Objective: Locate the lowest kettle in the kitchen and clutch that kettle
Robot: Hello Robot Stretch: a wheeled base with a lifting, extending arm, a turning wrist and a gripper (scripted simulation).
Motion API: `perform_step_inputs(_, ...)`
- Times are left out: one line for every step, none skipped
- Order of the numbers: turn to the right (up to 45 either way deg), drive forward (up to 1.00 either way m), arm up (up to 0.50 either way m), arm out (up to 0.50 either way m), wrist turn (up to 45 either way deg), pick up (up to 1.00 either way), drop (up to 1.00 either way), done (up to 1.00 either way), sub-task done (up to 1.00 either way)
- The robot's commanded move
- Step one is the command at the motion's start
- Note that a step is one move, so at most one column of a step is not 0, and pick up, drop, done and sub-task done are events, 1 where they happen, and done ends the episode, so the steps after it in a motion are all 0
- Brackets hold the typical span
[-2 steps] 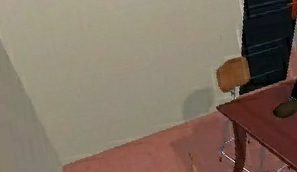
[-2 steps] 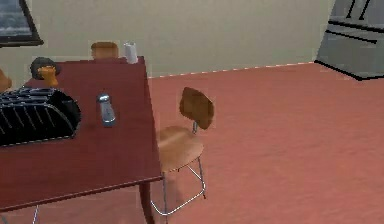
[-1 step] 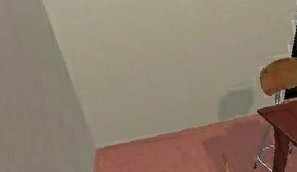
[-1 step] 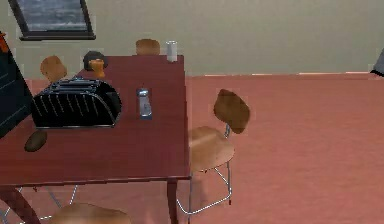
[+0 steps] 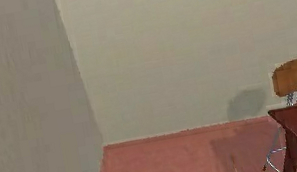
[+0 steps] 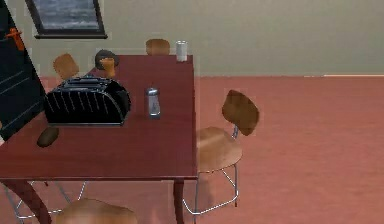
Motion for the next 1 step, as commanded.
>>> perform_step_inputs(-45.0,0.0,0.0,0.0,0.0,0.0,0.0,0.0,0.0)
